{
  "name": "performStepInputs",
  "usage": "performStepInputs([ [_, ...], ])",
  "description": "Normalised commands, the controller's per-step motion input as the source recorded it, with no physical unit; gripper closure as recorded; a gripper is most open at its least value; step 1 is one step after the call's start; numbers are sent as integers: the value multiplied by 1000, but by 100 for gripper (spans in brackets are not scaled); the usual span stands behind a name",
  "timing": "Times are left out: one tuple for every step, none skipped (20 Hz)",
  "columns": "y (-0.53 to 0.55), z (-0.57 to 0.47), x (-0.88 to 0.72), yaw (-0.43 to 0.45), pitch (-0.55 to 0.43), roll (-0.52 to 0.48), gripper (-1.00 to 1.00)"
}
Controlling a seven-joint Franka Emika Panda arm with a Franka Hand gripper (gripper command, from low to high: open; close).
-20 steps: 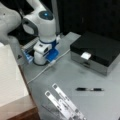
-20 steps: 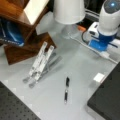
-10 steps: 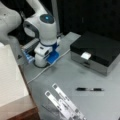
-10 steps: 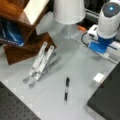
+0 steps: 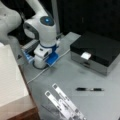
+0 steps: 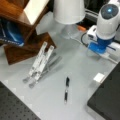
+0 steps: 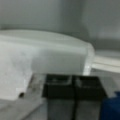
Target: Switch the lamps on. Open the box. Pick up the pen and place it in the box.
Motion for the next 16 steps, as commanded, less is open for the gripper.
performStepInputs([
  [-225, -349, -664, 79, -386, 42, 100],
  [-219, -360, -660, 79, -388, 43, 100],
  [-213, -365, -657, 82, -389, 43, 100],
  [-205, -371, -647, 82, -400, 53, 100],
  [-191, -372, -635, 82, -409, 60, 100],
  [-183, -369, -626, 84, -415, 61, 100],
  [-168, -366, -615, 68, -416, 80, 100],
  [-160, -373, -627, 66, -413, 83, 100],
  [-153, -374, -632, 66, -409, 83, 100],
  [-139, -387, -635, 56, -398, 89, 100],
  [-129, -413, -638, 55, -398, 93, 100],
  [-120, -424, -642, 55, -392, 93, 100],
  [-121, -431, -648, 57, -388, 91, 100],
  [-122, -429, -654, 57, -383, 90, 100],
  [-130, -417, -661, 59, -370, 88, 100],
  [-146, -395, -671, 61, -361, 84, 100],
])
